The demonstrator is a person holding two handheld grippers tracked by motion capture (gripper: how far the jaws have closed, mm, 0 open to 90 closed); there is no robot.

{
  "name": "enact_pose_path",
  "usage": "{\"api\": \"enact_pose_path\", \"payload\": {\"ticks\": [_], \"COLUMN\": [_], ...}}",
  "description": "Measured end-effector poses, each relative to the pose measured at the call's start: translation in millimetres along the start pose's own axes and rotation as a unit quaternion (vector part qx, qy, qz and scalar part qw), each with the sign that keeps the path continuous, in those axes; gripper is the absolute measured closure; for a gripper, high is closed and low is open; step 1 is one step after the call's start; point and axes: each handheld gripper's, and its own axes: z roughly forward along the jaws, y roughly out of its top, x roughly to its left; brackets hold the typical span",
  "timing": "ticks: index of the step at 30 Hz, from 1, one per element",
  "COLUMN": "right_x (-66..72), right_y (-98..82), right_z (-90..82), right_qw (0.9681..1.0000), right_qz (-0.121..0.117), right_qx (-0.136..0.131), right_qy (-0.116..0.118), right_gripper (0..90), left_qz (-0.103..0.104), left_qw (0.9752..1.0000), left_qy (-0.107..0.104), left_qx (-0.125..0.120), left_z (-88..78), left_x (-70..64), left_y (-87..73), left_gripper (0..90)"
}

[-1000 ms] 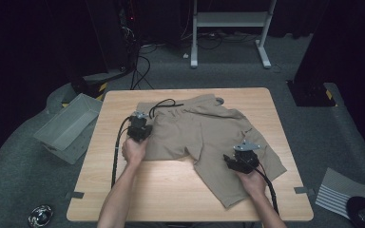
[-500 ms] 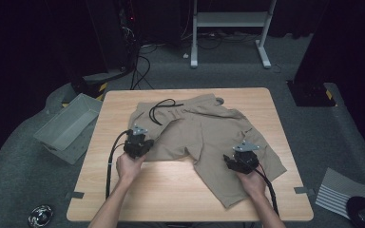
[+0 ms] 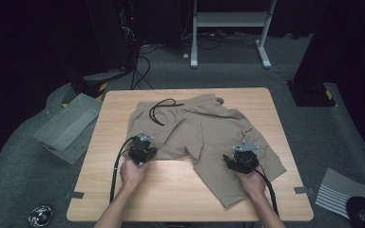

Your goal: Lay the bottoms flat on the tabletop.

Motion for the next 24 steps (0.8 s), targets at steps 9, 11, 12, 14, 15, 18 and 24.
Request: {"api": "enact_pose_path", "payload": {"ticks": [9,11,12,14,15,18,24], "right_x": [6.9,6.9,6.6,5.6,5.3,5.8,6.4], "right_y": [7.2,7.3,7.3,7.3,7.3,7.3,7.3], "right_z": [7.3,7.5,7.5,7.7,7.7,7.6,7.5], "right_qw": [0.9997,0.9997,0.9997,0.9997,0.9997,0.9997,0.9997], "right_qz": [0.014,0.015,0.017,0.021,0.021,0.021,0.02], "right_qx": [0.001,0.002,0.002,0.003,0.003,0.003,0.003], "right_qy": [-0.019,-0.018,-0.017,-0.014,-0.013,-0.014,-0.016], "right_gripper": [43.3,43.3,43.2,43.2,43.2,43.2,43.1], "left_qz": [0.006,0.003,-0.002,-0.01,-0.016,-0.021,-0.013], "left_qw": [0.9987,0.9988,0.9989,0.9993,0.9995,0.9995,0.9994], "left_qy": [0.049,0.047,0.044,0.033,0.026,0.017,-0.006], "left_qx": [0.012,0.015,0.016,0.011,0.003,-0.015,-0.032], "left_z": [24.9,26.9,26.6,22.9,18.9,6.5,-20.2], "left_x": [11.8,13.3,14.3,15.6,15.4,15.6,11.8], "left_y": [31.7,35.1,35.5,33.7,31.8,28.2,21.2], "left_gripper": [88.0,88.0,88.0,87.9,87.9,87.9,87.9]}}
